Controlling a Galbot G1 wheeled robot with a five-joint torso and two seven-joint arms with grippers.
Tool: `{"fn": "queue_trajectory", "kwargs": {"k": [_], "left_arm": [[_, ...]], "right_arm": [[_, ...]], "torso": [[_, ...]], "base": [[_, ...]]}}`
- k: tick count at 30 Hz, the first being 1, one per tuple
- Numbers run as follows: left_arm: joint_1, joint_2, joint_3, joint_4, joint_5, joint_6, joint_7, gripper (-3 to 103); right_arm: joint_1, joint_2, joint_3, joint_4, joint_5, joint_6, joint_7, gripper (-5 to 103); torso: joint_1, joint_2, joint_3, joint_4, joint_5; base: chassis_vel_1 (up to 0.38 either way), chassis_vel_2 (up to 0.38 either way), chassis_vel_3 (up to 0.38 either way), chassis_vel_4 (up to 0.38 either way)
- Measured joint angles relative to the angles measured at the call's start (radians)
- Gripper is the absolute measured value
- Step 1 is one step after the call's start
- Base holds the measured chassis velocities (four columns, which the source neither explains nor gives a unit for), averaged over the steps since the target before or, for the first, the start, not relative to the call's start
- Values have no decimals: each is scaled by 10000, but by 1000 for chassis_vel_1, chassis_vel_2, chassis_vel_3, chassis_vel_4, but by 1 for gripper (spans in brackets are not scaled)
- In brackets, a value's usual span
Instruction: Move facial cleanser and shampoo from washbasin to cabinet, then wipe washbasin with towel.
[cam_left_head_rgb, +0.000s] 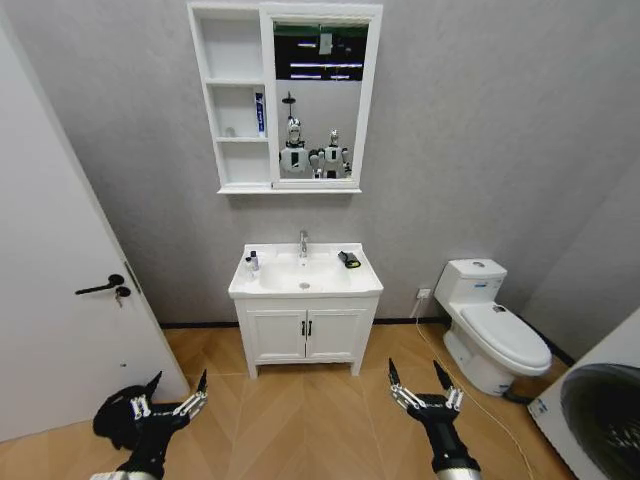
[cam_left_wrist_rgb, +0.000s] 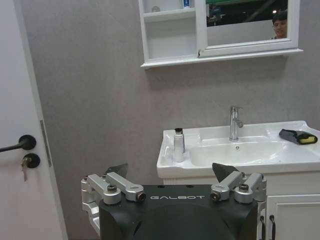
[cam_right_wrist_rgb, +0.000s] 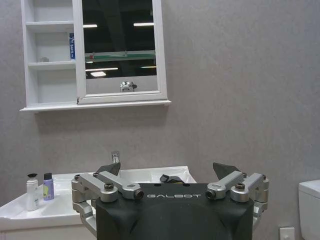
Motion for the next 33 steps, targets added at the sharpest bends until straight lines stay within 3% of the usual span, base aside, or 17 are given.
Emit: {"fn": "queue_trajectory", "kwargs": {"k": [9, 12, 14, 16, 19, 27, 30, 32, 33], "left_arm": [[3, 4, 17, 56, 71, -4, 2, 97], [2, 12, -2, 70, 70, -6, 3, 93], [-14, 19, -19, 109, 61, -6, 5, 96], [-21, 25, -27, 118, 55, -7, 6, 97], [-60, 97, -49, 175, 26, -8, 6, 97], [-603, 794, -173, 961, -556, 339, 6, 97], [-951, 1272, -161, 1460, -683, 491, 12, 97], [-1609, 2138, -97, 2326, -909, 647, 51, 97], [-1609, 2138, -97, 2326, -909, 647, 51, 97]], "right_arm": [[66, -66, 16, -10, 42, 1, 35, 100], [108, -59, 0, -80, 34, 13, 21, 100], [191, -57, -14, -141, 42, 187, -9, 100], [231, -57, -13, -163, 42, 250, -50, 100], [257, -57, -11, -167, 38, 281, -93, 100], [320, -290, 31, -336, -45, 284, -187, 100], [286, -323, 76, -409, -108, 284, -188, 100], [247, -348, 113, -475, -162, 285, -189, 100], [247, -348, 113, -475, -162, 285, -189, 100]], "torso": [[7, -4, 3, -2, -10], [1, 0, 0, 1, 3], [7, -4, 2, -2, -12], [4, -3, 1, 2, 7], [11, -4, 3, 4, -8], [4, -4, 2, -3, -5], [-11, 3, -4, 0, -6], [-13, 6, -3, 5, -6], [-13, 6, -3, 5, -6]], "base": [[-363, 356, 369, -358], [-353, 377, 360, -352], [-346, 340, 344, -340], [-332, 355, 339, -328], [-280, 270, 233, -231], [-83, 91, 17, -38], [80, -47, -68, 36], [89, -46, -47, 65], [74, -28, -47, 65]]}}
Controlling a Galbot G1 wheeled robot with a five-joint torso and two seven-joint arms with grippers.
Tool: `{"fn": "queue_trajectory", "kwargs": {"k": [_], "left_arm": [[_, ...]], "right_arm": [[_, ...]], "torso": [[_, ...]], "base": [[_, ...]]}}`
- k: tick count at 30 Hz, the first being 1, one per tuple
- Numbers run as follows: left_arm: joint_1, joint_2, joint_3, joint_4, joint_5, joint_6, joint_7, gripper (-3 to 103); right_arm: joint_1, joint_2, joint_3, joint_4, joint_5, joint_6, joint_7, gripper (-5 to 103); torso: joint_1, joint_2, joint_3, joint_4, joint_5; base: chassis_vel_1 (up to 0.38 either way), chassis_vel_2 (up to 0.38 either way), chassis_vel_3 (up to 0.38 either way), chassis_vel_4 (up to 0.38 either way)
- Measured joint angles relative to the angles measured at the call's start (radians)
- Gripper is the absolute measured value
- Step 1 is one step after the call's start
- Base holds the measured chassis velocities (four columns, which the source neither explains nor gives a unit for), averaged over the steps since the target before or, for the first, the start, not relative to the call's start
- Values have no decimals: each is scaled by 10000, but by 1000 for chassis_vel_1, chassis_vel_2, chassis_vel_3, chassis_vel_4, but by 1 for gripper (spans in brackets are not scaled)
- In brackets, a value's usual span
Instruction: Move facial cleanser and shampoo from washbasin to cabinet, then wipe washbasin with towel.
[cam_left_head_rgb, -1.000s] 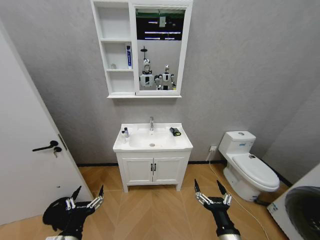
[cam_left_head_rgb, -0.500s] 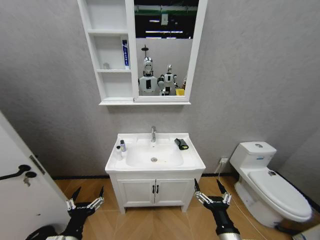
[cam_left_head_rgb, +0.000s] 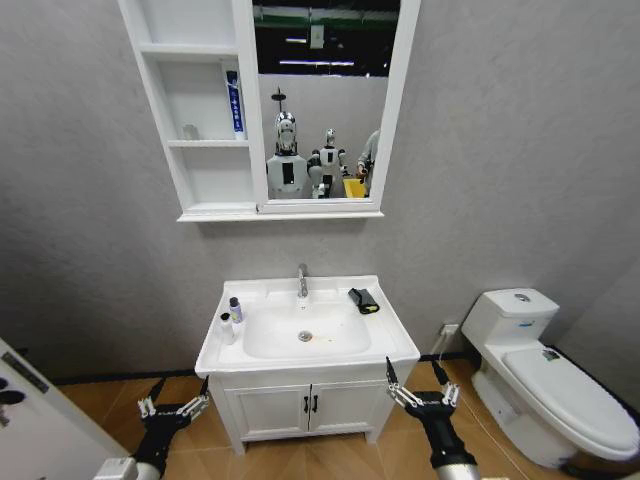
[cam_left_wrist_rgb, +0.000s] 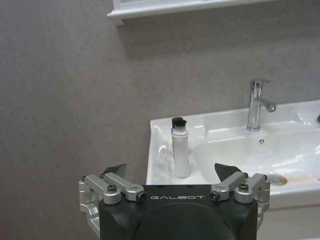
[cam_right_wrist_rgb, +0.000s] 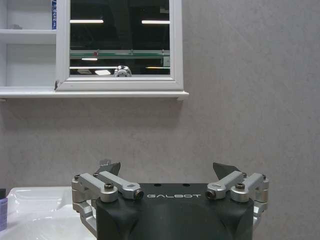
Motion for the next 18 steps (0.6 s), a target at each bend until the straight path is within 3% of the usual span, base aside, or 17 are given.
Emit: {"fn": "queue_trajectory", "kwargs": {"k": [2, 5, 7, 18], "left_arm": [[-1191, 1113, 212, 1058, -350, 262, -1, 100], [-1963, 1558, 462, 1492, -494, 428, 32, 97], [-3117, 1961, 1167, 2129, -887, 620, -31, 96], [-5757, 2272, 2899, 4382, -1900, 808, -596, 96]], "right_arm": [[-23, -28, 43, -129, -12, 0, 2, 100], [-22, -37, 45, -185, -12, 0, 6, 100], [-34, -34, 91, -265, -10, 0, 16, 100], [-157, 216, 331, -559, -14, -5, 53, 100]], "torso": [[4, -1, 1, -3, 0], [11, -5, 5, -5, 2], [20, -9, 6, -6, 0], [16, -8, 5, -4, 2]], "base": [[37, -19, -8, 31], [0, 0, 0, 0], [0, 0, 0, 0], [0, 0, 0, 0]]}}
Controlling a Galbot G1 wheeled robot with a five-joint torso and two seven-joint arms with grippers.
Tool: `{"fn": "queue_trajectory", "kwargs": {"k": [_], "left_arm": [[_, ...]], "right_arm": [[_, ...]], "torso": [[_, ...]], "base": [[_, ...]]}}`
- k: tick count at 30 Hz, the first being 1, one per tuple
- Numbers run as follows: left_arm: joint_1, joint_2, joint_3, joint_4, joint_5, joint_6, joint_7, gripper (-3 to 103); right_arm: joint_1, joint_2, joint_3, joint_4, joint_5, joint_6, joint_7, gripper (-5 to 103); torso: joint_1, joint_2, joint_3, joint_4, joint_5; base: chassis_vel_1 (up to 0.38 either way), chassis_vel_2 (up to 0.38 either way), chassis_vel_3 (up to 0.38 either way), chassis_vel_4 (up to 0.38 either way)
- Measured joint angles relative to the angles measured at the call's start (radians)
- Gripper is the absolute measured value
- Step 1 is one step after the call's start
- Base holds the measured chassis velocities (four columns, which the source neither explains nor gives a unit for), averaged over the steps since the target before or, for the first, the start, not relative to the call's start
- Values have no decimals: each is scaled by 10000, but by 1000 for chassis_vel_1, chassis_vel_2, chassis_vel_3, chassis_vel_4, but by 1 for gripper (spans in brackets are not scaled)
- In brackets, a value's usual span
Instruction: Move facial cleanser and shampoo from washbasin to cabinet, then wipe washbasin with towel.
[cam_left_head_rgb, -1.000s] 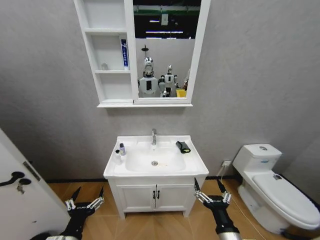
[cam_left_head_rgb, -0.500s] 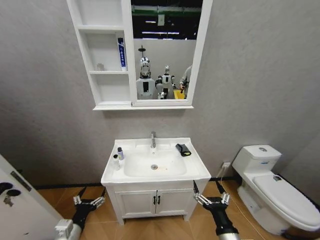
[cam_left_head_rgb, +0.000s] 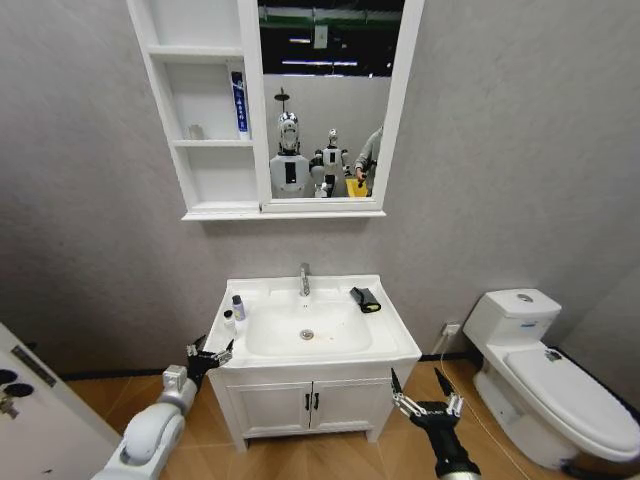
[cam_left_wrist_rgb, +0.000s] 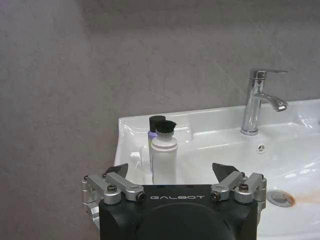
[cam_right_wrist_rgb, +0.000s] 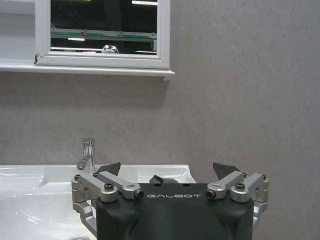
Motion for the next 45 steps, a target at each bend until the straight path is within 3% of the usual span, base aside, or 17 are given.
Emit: {"fn": "queue_trajectory", "kwargs": {"k": [3, 10, 18, 26, 28, 32, 35, 36, 39, 45], "left_arm": [[-669, -71, 268, 662, -241, 25, -185, 93], [-1538, -495, 674, 1946, -246, -76, -418, 97], [-1948, -904, 873, 2331, -147, -178, -539, 97], [-2572, -1458, 1017, 3243, 63, -617, -678, 84], [-2767, -1628, 1020, 3533, 209, -890, -668, 74], [-2783, -1604, 1007, 3534, 218, -926, -679, 64], [-2642, -1493, 949, 3401, 218, -938, -691, 47], [-2642, -1493, 949, 3401, 218, -938, -691, 47], [-2476, -1455, 863, 3209, 210, -938, -705, 33], [-2325, -1266, 802, 2911, 205, -936, -708, 31]], "right_arm": [[-76, 89, 21, -81, -61, -14, 17, 100], [-302, 106, 64, -114, -112, -14, 41, 100], [-390, 26, 150, -51, -105, -14, 97, 100], [-447, 115, 114, -89, -151, 43, 118, 100], [-459, 109, 143, -80, -150, 48, 138, 100], [-470, 109, 184, -40, -144, 78, 194, 100], [-478, 132, 184, -27, -156, 98, 229, 100], [-478, 132, 184, -27, -156, 98, 229, 100], [-487, 194, 116, -27, -245, 96, 235, 100], [-538, 224, 111, 44, -287, 95, 239, 100]], "torso": [[1, 0, 0, -1, 2], [1, 0, 0, -1, 0], [0, 0, -1, 0, 3], [0, 1, -1, 0, 2], [1, 1, -1, -3, 0], [0, 1, -1, -1, 1], [-1, 1, -1, 0, 1], [-1, 1, -1, 0, 1], [0, 1, -1, 0, 0], [-1, 1, -1, 0, 0]], "base": [[0, 0, 0, 0], [0, 0, 0, 0], [0, 0, 0, 0], [0, 0, 0, 0], [0, 0, 0, 0], [0, 0, 0, 0], [0, 0, 0, 0], [0, 0, 0, 0], [0, 0, 0, 0], [0, 0, 0, 0]]}}
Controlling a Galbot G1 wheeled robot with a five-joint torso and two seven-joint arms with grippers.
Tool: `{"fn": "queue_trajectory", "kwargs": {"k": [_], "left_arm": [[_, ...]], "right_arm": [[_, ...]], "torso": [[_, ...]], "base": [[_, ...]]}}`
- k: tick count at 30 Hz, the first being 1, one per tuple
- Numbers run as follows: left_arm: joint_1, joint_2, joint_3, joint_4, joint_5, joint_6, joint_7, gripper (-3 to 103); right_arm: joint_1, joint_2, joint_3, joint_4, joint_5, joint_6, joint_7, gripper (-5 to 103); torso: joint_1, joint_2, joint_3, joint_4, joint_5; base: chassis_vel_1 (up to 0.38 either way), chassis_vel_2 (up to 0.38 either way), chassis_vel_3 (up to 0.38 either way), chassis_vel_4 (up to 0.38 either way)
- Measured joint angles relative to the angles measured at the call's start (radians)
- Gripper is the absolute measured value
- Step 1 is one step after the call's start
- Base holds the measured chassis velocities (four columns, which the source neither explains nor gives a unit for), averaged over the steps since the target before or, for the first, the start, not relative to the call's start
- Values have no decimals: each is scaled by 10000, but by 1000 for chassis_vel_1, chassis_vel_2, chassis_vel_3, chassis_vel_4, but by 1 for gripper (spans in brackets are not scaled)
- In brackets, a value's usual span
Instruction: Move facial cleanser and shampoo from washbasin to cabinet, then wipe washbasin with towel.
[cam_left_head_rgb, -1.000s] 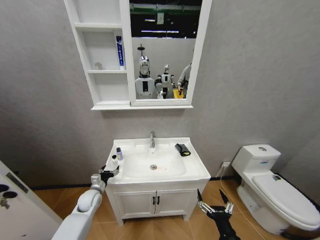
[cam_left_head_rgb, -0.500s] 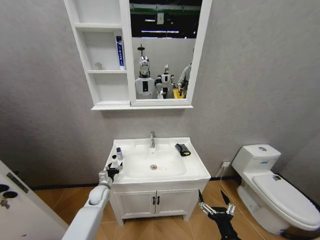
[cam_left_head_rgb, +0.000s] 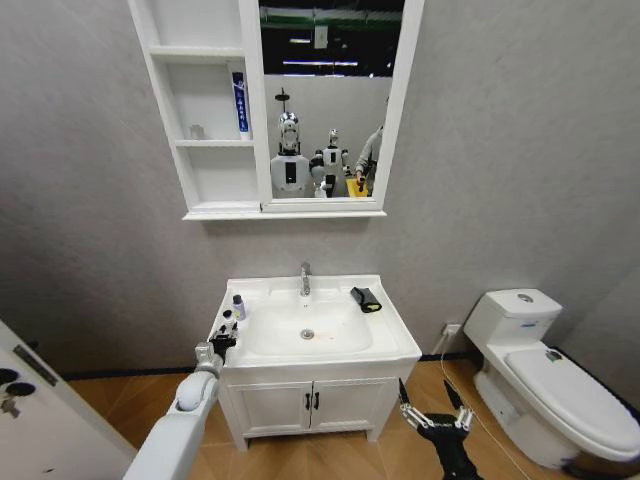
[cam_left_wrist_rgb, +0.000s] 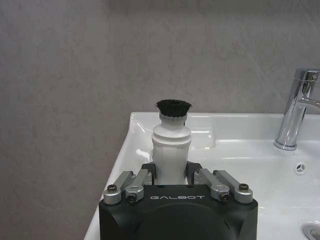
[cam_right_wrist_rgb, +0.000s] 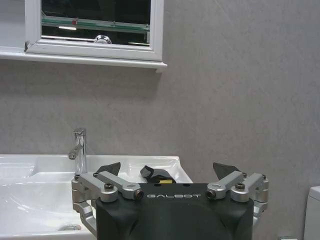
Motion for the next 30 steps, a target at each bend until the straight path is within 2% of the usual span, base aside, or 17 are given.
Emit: {"fn": "queue_trajectory", "kwargs": {"k": [3, 5, 6, 8, 9, 11, 12, 13, 15, 17, 20, 21, 23, 24, 27, 28, 30], "left_arm": [[103, 236, -18, -415, 19, 3, -100, 31], [157, 913, 106, -1171, -378, 176, -381, 31], [157, 913, 106, -1171, -378, 176, -381, 31], [-104, 2007, 192, -2239, -1059, 608, -913, 31], [-104, 2007, 192, -2239, -1059, 608, -913, 31], [-791, 3478, 227, -3103, -1955, 1225, -1501, 31], [-791, 3478, 227, -3103, -1955, 1225, -1501, 31], [-1224, 4262, 262, -3410, -2578, 1568, -1646, 31], [-1544, 4645, 323, -3522, -2969, 1773, -1718, 31], [-3442, 5640, 1076, -3318, -4400, 2473, -2208, 31], [-4181, 5788, 1524, -2983, -4692, 2673, -2285, 31], [-4981, 5863, 2004, -2614, -4923, 2882, -2347, 31], [-6686, 5887, 2952, -1886, -5497, 3452, -2427, 31], [-6686, 5887, 2952, -1886, -5497, 3452, -2427, 31], [-9024, 5533, 4292, -645, -6073, 4031, -2459, 31], [-9024, 5533, 4292, -645, -6073, 4031, -2459, 31], [-10105, 5230, 4806, 5, -6198, 4362, -2477, 31]], "right_arm": [[-22, 5, 36, 65, -19, 0, 33, 100], [-44, -5, 42, 117, -38, -3, 71, 100], [-44, -5, 42, 117, -38, -3, 71, 100], [-2, -4, 40, 115, -49, -3, 115, 100], [-2, -4, 40, 115, -49, -3, 115, 100], [30, 55, 1, 100, -71, -3, 137, 100], [30, 55, 1, 100, -71, -3, 137, 100], [43, 88, -20, 69, -74, 2, 150, 100], [54, 96, -31, 48, -82, 9, 151, 100], [123, 125, -80, -41, -128, 34, 192, 100], [148, 145, -108, -58, -148, 35, 205, 100], [156, 161, -117, -61, -169, 36, 216, 100], [153, 212, -148, -65, -208, 40, 230, 100], [153, 212, -148, -65, -208, 40, 230, 100], [148, 239, -149, -101, -234, 82, 252, 100], [148, 239, -149, -101, -234, 82, 252, 100], [153, 238, -131, -107, -234, 83, 262, 100]], "torso": [[0, 0, 0, 0, -2], [1, 0, 1, 0, -5], [1, 0, 1, 0, -5], [0, 1, 0, 1, -4], [0, 1, 0, 1, -4], [0, 0, 0, -1, 3], [0, 0, 0, -1, 3], [0, 0, 0, 0, 4], [0, 0, 0, 4, 1], [0, 1, -1, -1, 4], [-1, 1, -1, -1, 3], [0, 0, 1, 1, -12], [2, 0, 1, -7, 4], [2, 0, 1, -7, 4], [1, 0, 1, -3, 3], [1, 0, 1, -3, 3], [2, 0, 2, -3, -1]], "base": [[0, 0, 0, 0], [0, 0, 0, 0], [0, 0, 0, 0], [0, 0, 0, 0], [0, 0, 0, 0], [0, 0, 0, 0], [0, 0, 0, 0], [0, 0, 0, 0], [0, 0, 0, 0], [0, 0, 0, 0], [0, 0, 0, 0], [0, 0, 0, 0], [0, 0, 0, 0], [0, 0, 0, 0], [0, 0, 0, 0], [0, 0, 0, 0], [0, 0, 0, 0]]}}
